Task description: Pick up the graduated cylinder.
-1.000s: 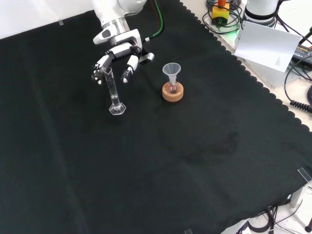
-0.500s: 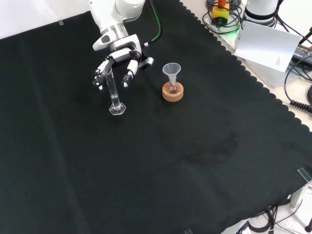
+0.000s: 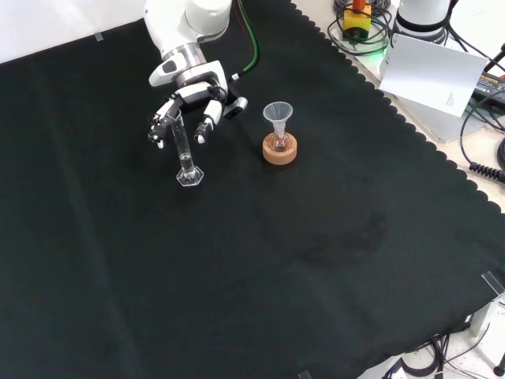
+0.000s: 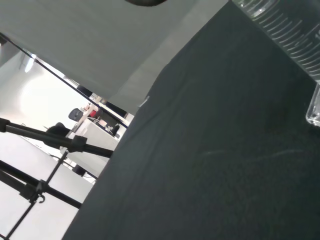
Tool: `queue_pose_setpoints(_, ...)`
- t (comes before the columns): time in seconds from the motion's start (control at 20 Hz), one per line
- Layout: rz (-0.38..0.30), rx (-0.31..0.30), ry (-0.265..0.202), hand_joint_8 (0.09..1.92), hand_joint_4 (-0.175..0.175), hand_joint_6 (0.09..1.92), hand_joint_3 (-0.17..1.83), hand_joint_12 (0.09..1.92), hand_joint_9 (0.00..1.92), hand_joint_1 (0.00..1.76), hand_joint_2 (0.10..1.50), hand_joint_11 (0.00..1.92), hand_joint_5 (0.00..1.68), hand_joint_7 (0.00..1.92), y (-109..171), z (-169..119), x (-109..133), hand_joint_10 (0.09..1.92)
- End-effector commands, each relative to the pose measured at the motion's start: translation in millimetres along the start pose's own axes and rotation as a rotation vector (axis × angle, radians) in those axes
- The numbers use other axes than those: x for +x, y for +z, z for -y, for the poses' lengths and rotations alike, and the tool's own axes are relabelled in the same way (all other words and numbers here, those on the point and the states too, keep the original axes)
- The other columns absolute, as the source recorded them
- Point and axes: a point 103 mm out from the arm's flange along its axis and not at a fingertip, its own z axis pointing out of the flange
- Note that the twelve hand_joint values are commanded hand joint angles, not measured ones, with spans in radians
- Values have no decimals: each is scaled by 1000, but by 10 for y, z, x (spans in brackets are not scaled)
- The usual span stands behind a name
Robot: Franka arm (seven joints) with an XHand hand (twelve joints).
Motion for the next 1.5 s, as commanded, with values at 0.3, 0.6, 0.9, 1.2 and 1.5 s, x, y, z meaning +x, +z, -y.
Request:
queue_pose_setpoints(0.3,-74,-23,-20,625,-49,87,-175,1285,632,944,1004,431,516,423,54,-76,36,555)
queue_pose_setpoints(0.6,-70,3,-25,620,-46,87,-175,1262,670,961,1005,474,559,459,159,-95,49,540)
queue_pose_setpoints(0.9,-85,-13,-20,599,-40,153,-175,1215,735,1004,1021,553,644,511,182,-91,41,497)
queue_pose_setpoints(1.2,-102,-38,-23,593,-41,209,-175,1183,772,1028,1041,602,658,532,131,-111,47,469)
queue_pose_setpoints(1.5,-107,-33,-21,588,-43,325,-175,1156,812,1034,1057,648,625,545,189,-119,46,425)
